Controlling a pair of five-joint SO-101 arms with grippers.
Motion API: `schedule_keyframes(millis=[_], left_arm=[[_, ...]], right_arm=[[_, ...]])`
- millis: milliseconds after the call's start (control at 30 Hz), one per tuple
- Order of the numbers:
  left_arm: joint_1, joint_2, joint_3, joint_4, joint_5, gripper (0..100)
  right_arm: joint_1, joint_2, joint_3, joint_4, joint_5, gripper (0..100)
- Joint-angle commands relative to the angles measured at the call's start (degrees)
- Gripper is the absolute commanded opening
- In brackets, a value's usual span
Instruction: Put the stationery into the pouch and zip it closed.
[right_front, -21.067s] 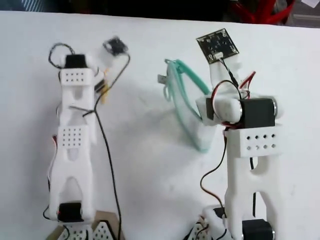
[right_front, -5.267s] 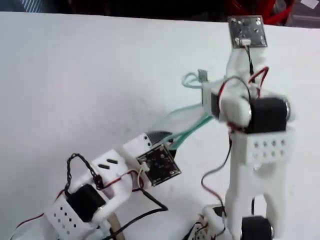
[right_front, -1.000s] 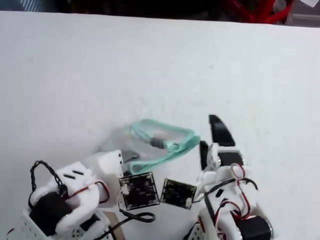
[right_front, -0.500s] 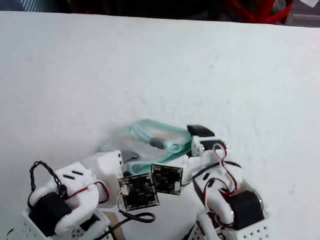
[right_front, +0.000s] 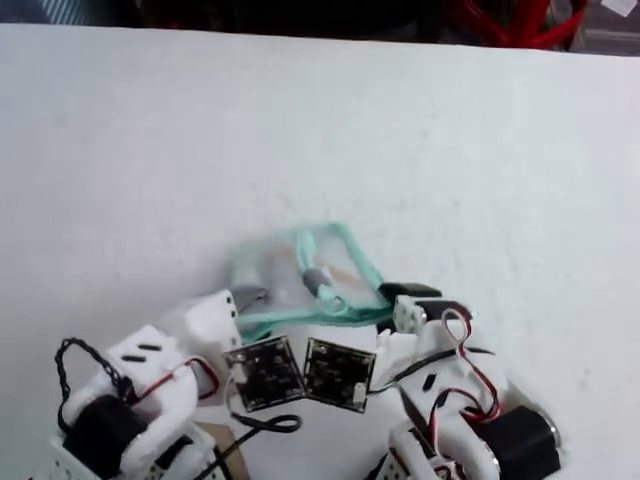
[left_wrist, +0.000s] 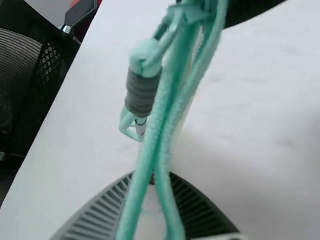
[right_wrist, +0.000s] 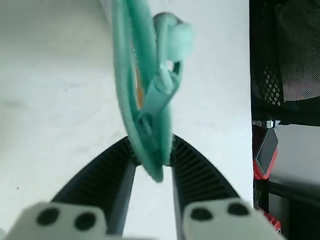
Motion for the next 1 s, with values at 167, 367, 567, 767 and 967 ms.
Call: schedule_keyframes(millis=[167,367,567,767,967], left_arm=[[-1.89,0.31,-1.23,-2.46,1.85,7],[-6.64,0.31,-4.31,-2.81,13.19,28],[-9.54,0.22,-8.97,-2.81,14.51,28],[-12.26,0.22,-21.1,1.32,17.23,28],[-12.18,0.57,-37.1,10.37,18.29,28]], right_arm=[[-14.99,-0.57,-12.4,3.56,-14.51,1.9],[-15.08,-0.57,-12.4,3.38,-20.92,1.9],[-13.05,-1.1,-8.79,3.03,-21.36,1.9],[0.75,-1.19,-6.42,-3.38,-23.47,1.9],[3.82,-1.19,2.11,-7.87,-28.13,1.9]])
